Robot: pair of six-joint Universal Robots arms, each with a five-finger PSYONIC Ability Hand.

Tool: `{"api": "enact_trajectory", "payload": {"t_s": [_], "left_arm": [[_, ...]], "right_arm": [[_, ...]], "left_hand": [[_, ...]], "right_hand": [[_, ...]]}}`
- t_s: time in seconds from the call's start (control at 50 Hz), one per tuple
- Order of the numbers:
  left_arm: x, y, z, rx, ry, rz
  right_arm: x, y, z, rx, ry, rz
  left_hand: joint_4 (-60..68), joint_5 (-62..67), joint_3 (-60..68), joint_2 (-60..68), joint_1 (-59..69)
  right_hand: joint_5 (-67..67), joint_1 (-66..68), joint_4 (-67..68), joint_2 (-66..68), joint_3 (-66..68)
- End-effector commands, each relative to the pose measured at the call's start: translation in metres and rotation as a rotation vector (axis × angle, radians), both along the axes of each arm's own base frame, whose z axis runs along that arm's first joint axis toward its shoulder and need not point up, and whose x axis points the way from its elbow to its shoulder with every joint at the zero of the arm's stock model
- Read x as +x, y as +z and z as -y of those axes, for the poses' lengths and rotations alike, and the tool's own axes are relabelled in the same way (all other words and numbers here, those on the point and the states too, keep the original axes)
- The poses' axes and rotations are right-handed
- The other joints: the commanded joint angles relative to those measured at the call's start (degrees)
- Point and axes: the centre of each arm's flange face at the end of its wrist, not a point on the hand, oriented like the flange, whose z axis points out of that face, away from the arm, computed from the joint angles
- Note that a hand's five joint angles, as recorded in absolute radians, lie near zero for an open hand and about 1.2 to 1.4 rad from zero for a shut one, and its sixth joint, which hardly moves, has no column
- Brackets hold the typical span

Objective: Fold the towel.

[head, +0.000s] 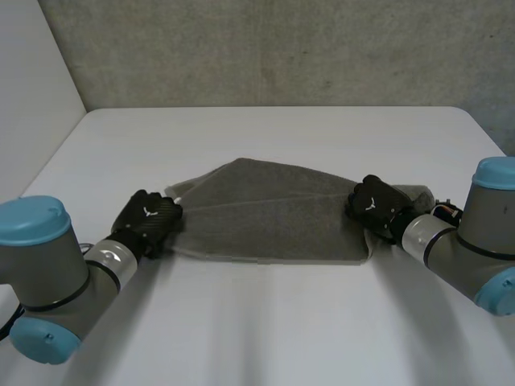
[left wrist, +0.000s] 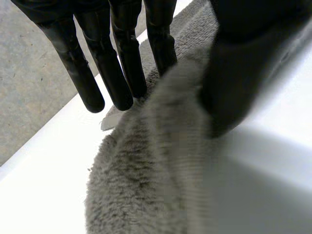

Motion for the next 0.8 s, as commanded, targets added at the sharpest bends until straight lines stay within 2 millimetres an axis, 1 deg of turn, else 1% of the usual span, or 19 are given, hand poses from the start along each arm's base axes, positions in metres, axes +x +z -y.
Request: {"api": "enact_trajectory", "payload": {"t_s": [0.02, 0.06, 0.12, 0.24, 0.28, 0.38, 0.4, 0.44, 0.48, 0.54, 0.56, 0.62, 0.7, 0.8], "left_arm": [[0.001, 0.002, -0.001, -0.001, 0.003, 0.000], [0.001, 0.002, 0.000, -0.006, 0.003, -0.002], [0.001, 0.002, 0.001, -0.007, 0.003, -0.003], [0.002, 0.001, 0.003, -0.006, 0.006, -0.001], [0.001, 0.001, 0.005, -0.009, 0.005, 0.001], [0.003, 0.000, 0.010, -0.011, 0.016, 0.004], [0.003, 0.000, 0.010, -0.011, 0.016, 0.004], [0.004, 0.000, 0.010, -0.009, 0.019, 0.004], [0.004, 0.001, 0.010, -0.009, 0.021, 0.005], [0.005, 0.003, 0.010, -0.012, 0.021, 0.004], [0.005, 0.004, 0.009, -0.014, 0.021, 0.003], [0.005, 0.005, 0.009, -0.015, 0.021, 0.003], [0.005, 0.005, 0.008, -0.015, 0.019, 0.003], [0.005, 0.007, 0.008, -0.020, 0.022, 0.002]], "right_arm": [[0.002, 0.008, 0.005, -0.025, -0.002, 0.013], [0.002, 0.015, 0.005, -0.028, -0.012, 0.035], [0.001, 0.021, 0.006, -0.014, -0.028, 0.072], [-0.001, 0.030, 0.006, 0.008, -0.055, 0.123], [-0.003, 0.037, 0.008, 0.015, -0.075, 0.160], [-0.005, 0.043, 0.006, 0.049, -0.097, 0.210], [-0.005, 0.043, 0.005, 0.049, -0.097, 0.210], [-0.005, 0.043, 0.002, 0.088, -0.109, 0.234], [-0.005, 0.042, 0.000, 0.111, -0.108, 0.238], [-0.006, 0.038, -0.003, 0.153, -0.110, 0.232], [-0.006, 0.036, -0.005, 0.170, -0.110, 0.224], [-0.006, 0.032, -0.006, 0.188, -0.107, 0.218], [-0.005, 0.030, -0.005, 0.190, -0.105, 0.217], [-0.005, 0.032, -0.004, 0.180, -0.104, 0.215]], "left_hand": [[1.6, 1.9, 1.8, 1.7, 1.9], [2.0, 2.3, 2.1, 2.0, 2.3], [3.6, 4.0, 3.8, 3.7, 4.0], [4.8, 5.1, 5.0, 4.9, 5.1], [9.2, 9.5, 9.3, 9.3, 9.5], [13.7, 14.0, 13.9, 13.8, 14.0], [13.7, 14.1, 13.9, 13.8, 14.1], [19.4, 19.7, 19.6, 19.5, 19.7], [21.8, 22.1, 21.9, 21.9, 22.1], [22.3, 22.6, 22.5, 22.4, 22.6], [22.3, 22.6, 22.5, 22.4, 22.6], [22.3, 22.6, 22.5, 22.4, 22.6], [22.3, 22.6, 22.5, 22.4, 22.6], [22.3, 22.6, 22.5, 22.4, 22.6]], "right_hand": [[10.5, 10.3, 10.4, 10.2, 10.5], [17.5, 17.3, 17.4, 17.2, 17.5], [19.9, 19.7, 19.8, 19.6, 19.9], [19.7, 19.5, 19.6, 19.4, 19.7], [16.4, 16.2, 16.3, 16.1, 16.4], [11.7, 11.5, 11.6, 11.3, 11.7], [11.6, 11.5, 11.6, 11.3, 11.7], [11.6, 11.5, 11.6, 11.3, 11.7], [11.6, 11.5, 11.6, 11.3, 11.7], [10.8, 10.6, 10.7, 10.5, 10.8], [7.8, 7.6, 7.7, 7.5, 7.8], [3.8, 3.6, 3.7, 3.4, 3.8], [2.4, 2.2, 2.3, 2.1, 2.4], [8.5, 8.3, 8.4, 8.1, 8.5]]}}
